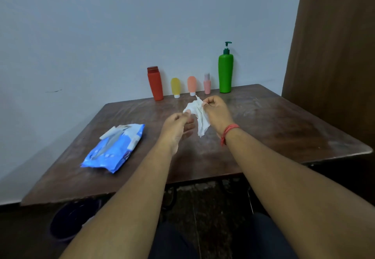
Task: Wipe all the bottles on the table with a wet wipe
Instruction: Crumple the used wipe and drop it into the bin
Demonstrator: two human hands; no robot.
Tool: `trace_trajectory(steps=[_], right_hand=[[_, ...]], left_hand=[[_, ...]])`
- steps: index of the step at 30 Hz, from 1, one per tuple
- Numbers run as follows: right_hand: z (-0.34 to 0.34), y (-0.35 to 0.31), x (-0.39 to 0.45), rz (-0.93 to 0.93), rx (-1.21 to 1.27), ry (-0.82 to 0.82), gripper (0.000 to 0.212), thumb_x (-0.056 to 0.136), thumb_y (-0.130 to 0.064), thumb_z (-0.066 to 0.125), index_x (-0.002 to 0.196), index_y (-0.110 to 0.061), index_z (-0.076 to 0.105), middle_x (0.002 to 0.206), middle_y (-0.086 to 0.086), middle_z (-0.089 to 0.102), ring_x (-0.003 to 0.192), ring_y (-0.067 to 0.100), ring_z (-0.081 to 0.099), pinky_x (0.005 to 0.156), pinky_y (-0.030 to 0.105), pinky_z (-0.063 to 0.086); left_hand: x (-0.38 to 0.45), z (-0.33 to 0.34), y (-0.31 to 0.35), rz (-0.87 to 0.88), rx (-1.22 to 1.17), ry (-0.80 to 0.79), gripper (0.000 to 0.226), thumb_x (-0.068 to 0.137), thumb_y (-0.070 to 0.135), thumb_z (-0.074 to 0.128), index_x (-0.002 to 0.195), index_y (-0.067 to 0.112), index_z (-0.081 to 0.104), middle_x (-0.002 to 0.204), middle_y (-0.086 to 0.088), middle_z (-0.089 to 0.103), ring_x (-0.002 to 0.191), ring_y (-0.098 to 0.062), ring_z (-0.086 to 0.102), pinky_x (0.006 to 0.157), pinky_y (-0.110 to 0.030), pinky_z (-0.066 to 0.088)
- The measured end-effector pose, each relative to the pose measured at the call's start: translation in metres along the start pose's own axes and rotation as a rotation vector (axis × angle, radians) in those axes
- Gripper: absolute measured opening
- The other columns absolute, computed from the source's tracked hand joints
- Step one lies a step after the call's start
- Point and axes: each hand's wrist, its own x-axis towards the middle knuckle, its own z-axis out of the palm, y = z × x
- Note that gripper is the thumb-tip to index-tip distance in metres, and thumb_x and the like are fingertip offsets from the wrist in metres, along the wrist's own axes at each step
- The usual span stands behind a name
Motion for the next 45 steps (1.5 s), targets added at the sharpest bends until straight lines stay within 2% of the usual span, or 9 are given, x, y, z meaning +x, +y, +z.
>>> trace_trajectory(steps=[10,15,22,24,28,31,35,40,45], right_hand=[[0.011,-0.023,-0.015,-0.008,-0.093,-0.105,0.018,0.094,-0.029,0.064,0.096,-0.012,0.058,0.091,0.0,0.061,0.08,0.011,0.054,0.073,0.026,0.046],[0.011,0.007,0.015,0.038,-0.09,-0.067,0.015,0.087,-0.01,0.071,0.099,-0.011,0.063,0.098,0.01,0.07,0.092,0.022,0.067,0.086,0.036,0.056],[0.035,0.048,0.083,0.072,0.099,0.042,0.014,0.091,-0.002,0.061,0.1,-0.013,0.059,0.098,0.002,0.065,0.091,0.016,0.062,0.082,0.026,0.051],[0.045,0.053,0.121,0.063,0.132,0.12,0.019,0.089,0.002,0.058,0.096,-0.016,0.056,0.092,-0.004,0.061,0.088,0.014,0.06,0.075,0.022,0.047],[0.064,0.068,0.208,0.074,0.099,0.06,0.028,0.084,0.005,0.055,0.1,-0.018,0.057,0.097,0.001,0.061,0.093,0.02,0.061,0.083,0.033,0.054],[0.074,0.077,0.254,0.187,0.154,-0.175,0.047,0.082,0.012,0.054,0.105,-0.028,0.061,0.106,0.012,0.061,0.102,0.027,0.064,0.089,0.045,0.057],[0.075,0.065,0.281,0.284,0.189,-0.25,0.05,0.085,0.021,0.046,0.097,-0.023,0.066,0.101,0.01,0.063,0.103,0.025,0.063,0.094,0.044,0.054],[0.066,0.031,0.291,0.395,0.053,-0.265,0.041,0.082,0.02,0.057,0.095,-0.018,0.066,0.099,0.0,0.066,0.108,0.024,0.063,0.091,0.038,0.054],[0.045,-0.027,0.284,0.365,-0.21,-0.324,0.039,0.08,0.009,0.065,0.111,-0.014,0.068,0.099,0.001,0.067,0.1,0.02,0.065,0.098,0.048,0.052]], left_hand=[[-0.006,-0.009,0.03,0.078,0.173,0.129,0.006,0.099,0.017,0.058,0.096,0.017,0.063,0.096,-0.003,0.071,0.084,-0.017,0.067,0.076,-0.035,0.059],[0.026,-0.011,0.025,0.048,0.136,0.182,0.014,0.102,0.015,0.047,0.112,0.018,0.057,0.112,0.0,0.067,0.099,-0.019,0.067,0.087,-0.043,0.059],[0.105,0.001,0.01,-0.004,0.041,0.226,0.027,0.096,0.047,0.056,0.103,0.022,0.053,0.109,-0.004,0.065,0.103,-0.023,0.065,0.095,-0.05,0.055],[0.14,0.005,0.016,0.036,0.021,0.168,0.026,0.094,0.039,0.064,0.1,0.017,0.051,0.098,-0.008,0.064,0.095,-0.025,0.066,0.095,-0.053,0.055],[0.219,0.01,0.028,0.073,0.04,0.057,0.049,0.094,0.001,0.061,0.136,0.021,0.045,0.111,-0.013,0.06,0.096,-0.026,0.063,0.075,-0.036,0.058],[0.264,0.008,0.034,0.082,0.032,0.135,0.039,0.091,-0.009,0.052,0.116,0.02,0.058,0.121,-0.011,0.057,0.1,-0.024,0.06,0.075,-0.033,0.055],[0.293,0.004,0.049,0.0,0.079,0.141,0.03,0.091,-0.011,0.054,0.104,0.014,0.065,0.105,-0.003,0.061,0.105,-0.023,0.06,0.096,-0.038,0.053],[0.283,0.0,0.078,-0.074,0.297,0.066,0.038,0.089,-0.008,0.062,0.121,0.013,0.059,0.114,-0.008,0.062,0.091,-0.013,0.063,0.07,-0.02,0.055],[0.253,0.003,0.134,-0.098,0.51,0.034,0.039,0.091,0.003,0.067,0.129,0.011,0.059,0.112,-0.005,0.061,0.089,-0.008,0.059,0.075,-0.011,0.05]])
